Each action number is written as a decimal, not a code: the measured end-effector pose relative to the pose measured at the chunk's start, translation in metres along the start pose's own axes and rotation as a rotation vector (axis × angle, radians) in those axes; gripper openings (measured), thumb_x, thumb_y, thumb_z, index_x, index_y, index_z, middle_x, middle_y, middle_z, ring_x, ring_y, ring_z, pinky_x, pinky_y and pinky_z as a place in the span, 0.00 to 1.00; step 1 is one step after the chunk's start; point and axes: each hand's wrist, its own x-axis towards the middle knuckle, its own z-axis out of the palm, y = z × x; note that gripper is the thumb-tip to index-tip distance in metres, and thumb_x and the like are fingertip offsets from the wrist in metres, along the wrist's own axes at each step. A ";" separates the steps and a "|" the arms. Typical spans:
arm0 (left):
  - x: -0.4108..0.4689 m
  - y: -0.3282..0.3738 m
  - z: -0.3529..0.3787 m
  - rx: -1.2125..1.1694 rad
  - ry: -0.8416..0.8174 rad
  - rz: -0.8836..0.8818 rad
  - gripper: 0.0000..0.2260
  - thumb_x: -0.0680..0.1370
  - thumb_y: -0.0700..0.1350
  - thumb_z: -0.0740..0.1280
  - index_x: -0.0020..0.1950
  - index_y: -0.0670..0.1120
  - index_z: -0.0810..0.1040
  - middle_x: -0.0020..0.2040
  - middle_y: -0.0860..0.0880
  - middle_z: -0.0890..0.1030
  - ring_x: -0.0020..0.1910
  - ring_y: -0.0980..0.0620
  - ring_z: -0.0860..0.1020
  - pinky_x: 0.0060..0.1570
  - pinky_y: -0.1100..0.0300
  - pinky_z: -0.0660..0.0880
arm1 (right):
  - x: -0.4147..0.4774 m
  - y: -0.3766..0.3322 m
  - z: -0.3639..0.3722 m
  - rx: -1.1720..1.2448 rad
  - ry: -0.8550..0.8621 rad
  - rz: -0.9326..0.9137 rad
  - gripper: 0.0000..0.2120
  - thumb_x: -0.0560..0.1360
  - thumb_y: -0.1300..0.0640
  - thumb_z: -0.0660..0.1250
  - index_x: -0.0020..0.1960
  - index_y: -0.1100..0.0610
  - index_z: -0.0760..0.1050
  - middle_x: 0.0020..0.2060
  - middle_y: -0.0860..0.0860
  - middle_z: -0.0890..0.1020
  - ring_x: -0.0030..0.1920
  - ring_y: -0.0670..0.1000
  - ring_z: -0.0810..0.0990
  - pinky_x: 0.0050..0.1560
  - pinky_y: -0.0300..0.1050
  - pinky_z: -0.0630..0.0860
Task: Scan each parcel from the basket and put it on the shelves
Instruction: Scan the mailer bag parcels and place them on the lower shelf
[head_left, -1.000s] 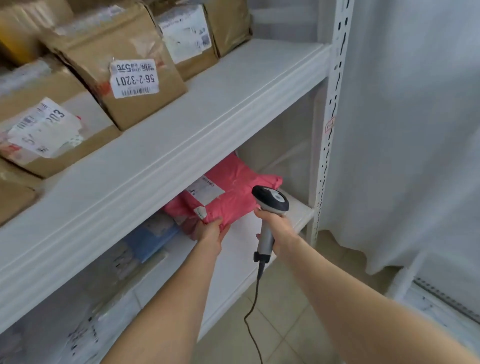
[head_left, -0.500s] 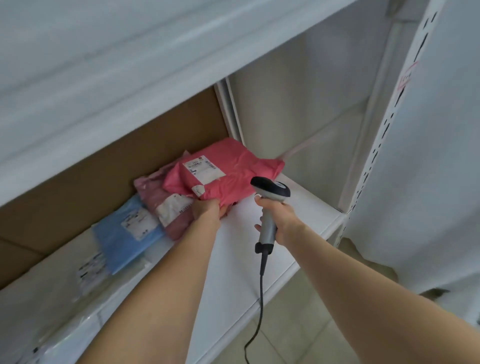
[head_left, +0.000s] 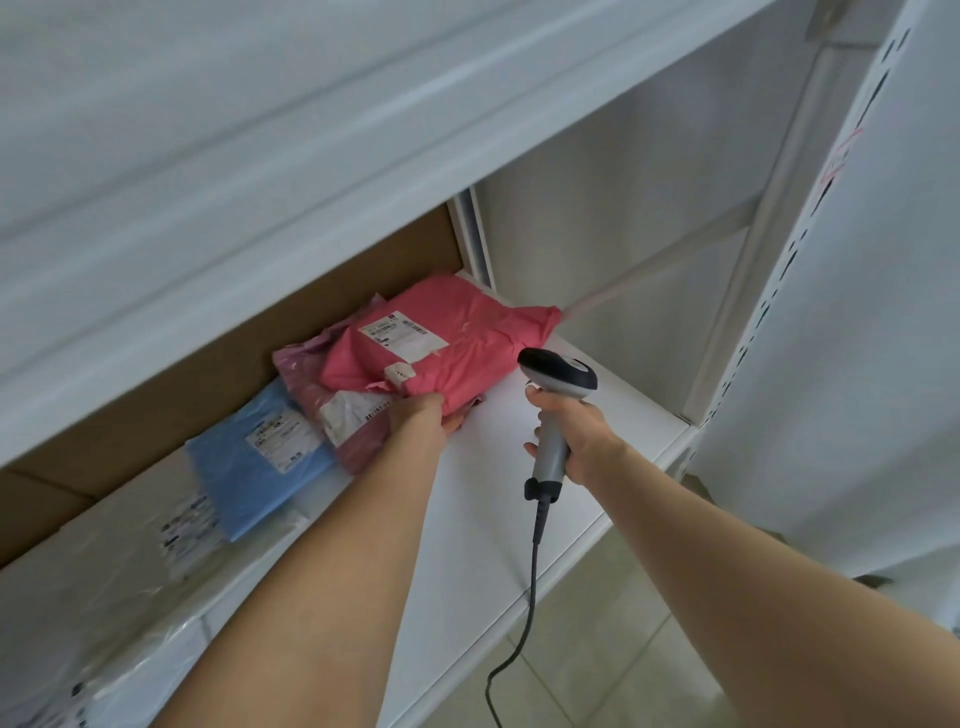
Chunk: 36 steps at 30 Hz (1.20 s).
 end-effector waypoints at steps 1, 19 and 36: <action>-0.004 0.001 -0.001 0.010 -0.005 0.008 0.20 0.76 0.31 0.64 0.68 0.35 0.68 0.62 0.33 0.75 0.55 0.34 0.78 0.49 0.45 0.79 | -0.002 0.000 0.000 -0.001 0.002 -0.004 0.26 0.71 0.55 0.75 0.65 0.62 0.72 0.53 0.58 0.74 0.46 0.55 0.76 0.47 0.52 0.80; -0.090 -0.001 -0.015 0.350 0.032 0.099 0.13 0.76 0.42 0.69 0.58 0.41 0.75 0.58 0.42 0.79 0.57 0.45 0.77 0.52 0.57 0.74 | -0.080 -0.003 -0.022 0.048 0.031 -0.029 0.22 0.73 0.57 0.74 0.64 0.62 0.73 0.50 0.55 0.74 0.48 0.55 0.74 0.47 0.52 0.77; -0.296 -0.087 0.077 0.748 -0.278 0.088 0.11 0.74 0.39 0.70 0.56 0.44 0.76 0.52 0.46 0.74 0.52 0.49 0.71 0.50 0.56 0.73 | -0.257 0.011 -0.175 0.362 0.281 -0.034 0.04 0.74 0.63 0.71 0.44 0.61 0.76 0.29 0.54 0.77 0.27 0.50 0.73 0.34 0.44 0.70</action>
